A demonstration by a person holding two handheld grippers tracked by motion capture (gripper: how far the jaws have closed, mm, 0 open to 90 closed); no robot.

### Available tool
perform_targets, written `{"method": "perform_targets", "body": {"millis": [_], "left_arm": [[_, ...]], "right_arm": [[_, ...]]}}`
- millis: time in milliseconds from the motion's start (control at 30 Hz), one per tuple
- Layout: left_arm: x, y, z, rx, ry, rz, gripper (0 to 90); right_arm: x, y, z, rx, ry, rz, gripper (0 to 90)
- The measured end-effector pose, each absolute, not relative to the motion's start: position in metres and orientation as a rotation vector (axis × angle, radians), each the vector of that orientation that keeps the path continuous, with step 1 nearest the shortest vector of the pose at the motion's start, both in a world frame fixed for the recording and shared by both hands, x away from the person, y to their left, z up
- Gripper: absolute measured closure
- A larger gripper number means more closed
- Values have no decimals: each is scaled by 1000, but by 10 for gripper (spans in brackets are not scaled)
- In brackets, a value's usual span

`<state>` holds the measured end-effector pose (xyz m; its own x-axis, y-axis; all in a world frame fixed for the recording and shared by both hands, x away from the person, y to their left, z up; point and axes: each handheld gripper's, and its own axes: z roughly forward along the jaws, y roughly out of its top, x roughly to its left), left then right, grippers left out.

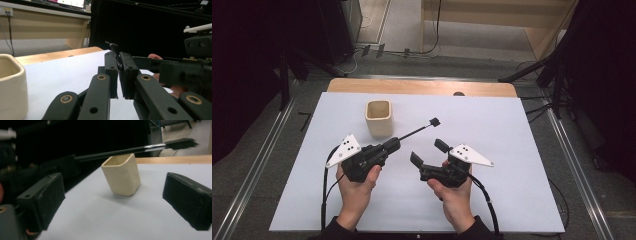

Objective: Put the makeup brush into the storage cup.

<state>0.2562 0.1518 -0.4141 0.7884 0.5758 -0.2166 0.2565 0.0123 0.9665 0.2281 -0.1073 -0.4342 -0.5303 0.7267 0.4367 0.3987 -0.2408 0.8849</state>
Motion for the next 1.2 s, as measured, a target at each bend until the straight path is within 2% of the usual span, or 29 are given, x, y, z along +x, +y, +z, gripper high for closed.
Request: {"method": "perform_targets", "body": {"millis": [67,100,200,1033,1200], "left_arm": [[255,150,-414,1573,683,286,865],[254,148,-415,1576,674,286,865],[251,145,-416,1575,660,294,865],[233,120,-426,1583,571,305,865],[232,117,-427,1589,562,291,865]], "right_arm": [[228,-109,-434,1384,1734,1867,81],[226,-110,-432,1412,1701,1899,120],[223,-112,-429,1444,1655,1956,155],[238,-136,-440,1730,1501,2144,346],[240,-141,-444,1771,1465,2190,435]]}}
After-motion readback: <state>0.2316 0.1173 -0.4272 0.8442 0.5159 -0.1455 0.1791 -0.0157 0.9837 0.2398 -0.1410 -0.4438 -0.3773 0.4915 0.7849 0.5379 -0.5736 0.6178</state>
